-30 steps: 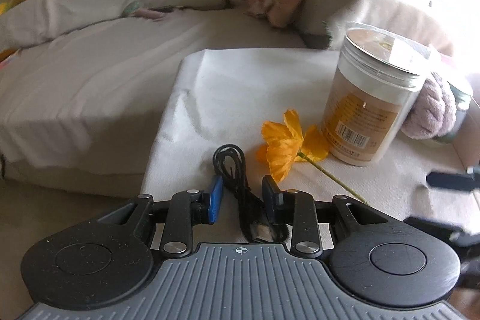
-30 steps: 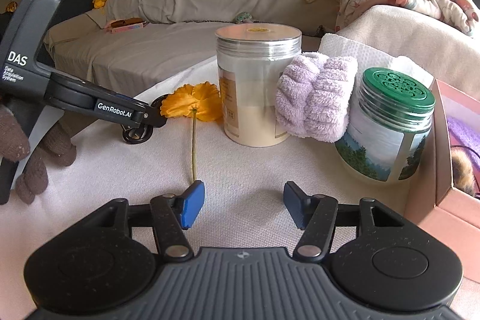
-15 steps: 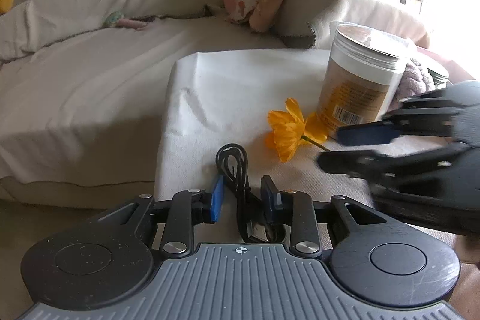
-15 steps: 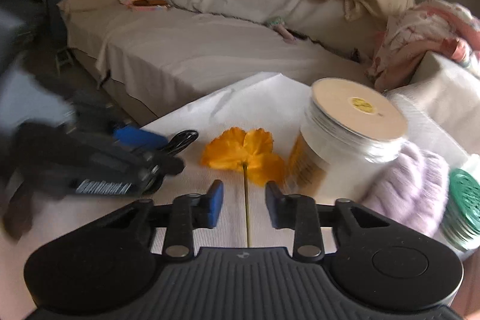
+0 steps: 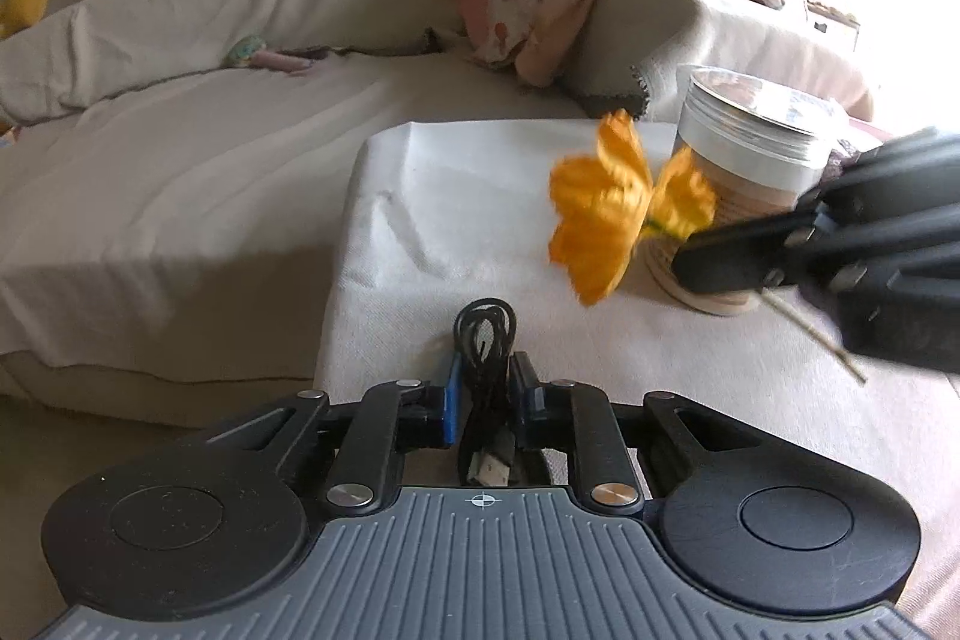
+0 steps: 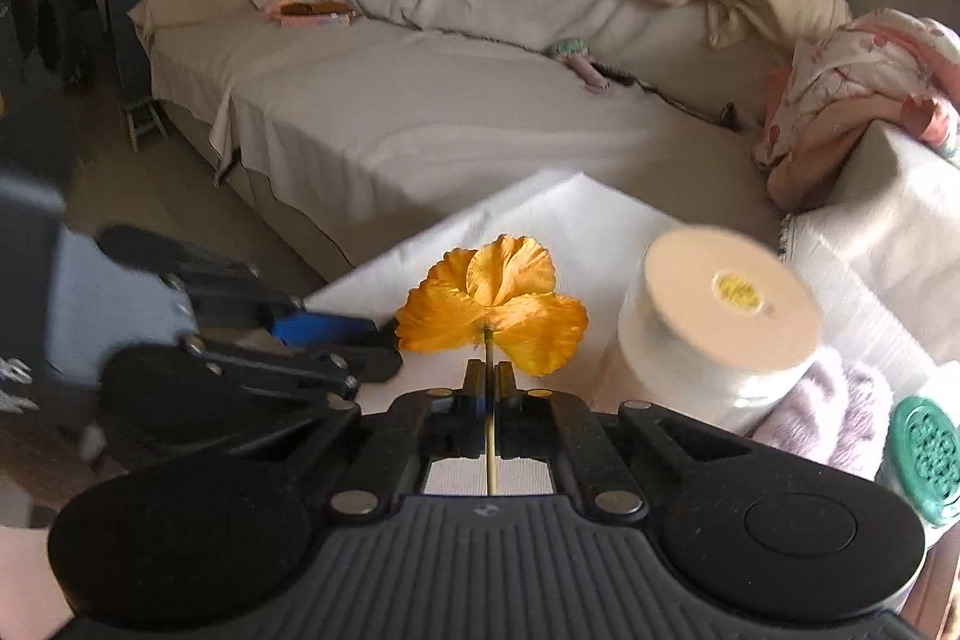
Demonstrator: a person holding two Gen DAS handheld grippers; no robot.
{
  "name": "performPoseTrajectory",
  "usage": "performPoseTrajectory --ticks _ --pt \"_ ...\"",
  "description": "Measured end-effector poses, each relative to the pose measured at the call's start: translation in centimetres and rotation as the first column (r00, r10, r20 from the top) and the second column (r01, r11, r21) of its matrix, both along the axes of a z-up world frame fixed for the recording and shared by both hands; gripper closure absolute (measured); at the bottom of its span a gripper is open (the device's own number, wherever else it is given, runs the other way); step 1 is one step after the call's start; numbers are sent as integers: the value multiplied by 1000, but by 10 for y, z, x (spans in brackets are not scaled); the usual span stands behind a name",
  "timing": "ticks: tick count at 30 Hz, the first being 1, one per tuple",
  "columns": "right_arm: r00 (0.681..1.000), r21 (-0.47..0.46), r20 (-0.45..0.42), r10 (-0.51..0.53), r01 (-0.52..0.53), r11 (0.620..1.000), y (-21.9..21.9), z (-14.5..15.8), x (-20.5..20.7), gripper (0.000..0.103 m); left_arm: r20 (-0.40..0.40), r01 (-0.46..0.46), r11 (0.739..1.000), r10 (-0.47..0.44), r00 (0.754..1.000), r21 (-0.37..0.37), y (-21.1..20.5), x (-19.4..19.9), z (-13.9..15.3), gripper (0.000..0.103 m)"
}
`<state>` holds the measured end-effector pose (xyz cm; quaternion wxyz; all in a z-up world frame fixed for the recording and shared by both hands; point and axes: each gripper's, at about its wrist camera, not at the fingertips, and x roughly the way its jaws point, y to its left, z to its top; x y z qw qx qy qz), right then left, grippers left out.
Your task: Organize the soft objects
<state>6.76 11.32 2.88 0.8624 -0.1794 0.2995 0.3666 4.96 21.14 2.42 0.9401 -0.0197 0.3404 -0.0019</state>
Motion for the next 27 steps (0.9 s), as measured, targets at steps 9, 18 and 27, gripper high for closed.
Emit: performPoseTrajectory --ticks 9,18,27 --pt "998 75 -65 -22 27 997 -10 37 23 101 21 2 997 0 1000 -78 12 14 -1 86" --pt "999 203 5 -48 46 978 -34 113 41 101 184 -32 987 61 981 -156 39 68 82 92" --pt "950 316 193 -245 176 932 -158 182 32 101 349 130 976 -62 935 -174 -22 94 191 92"
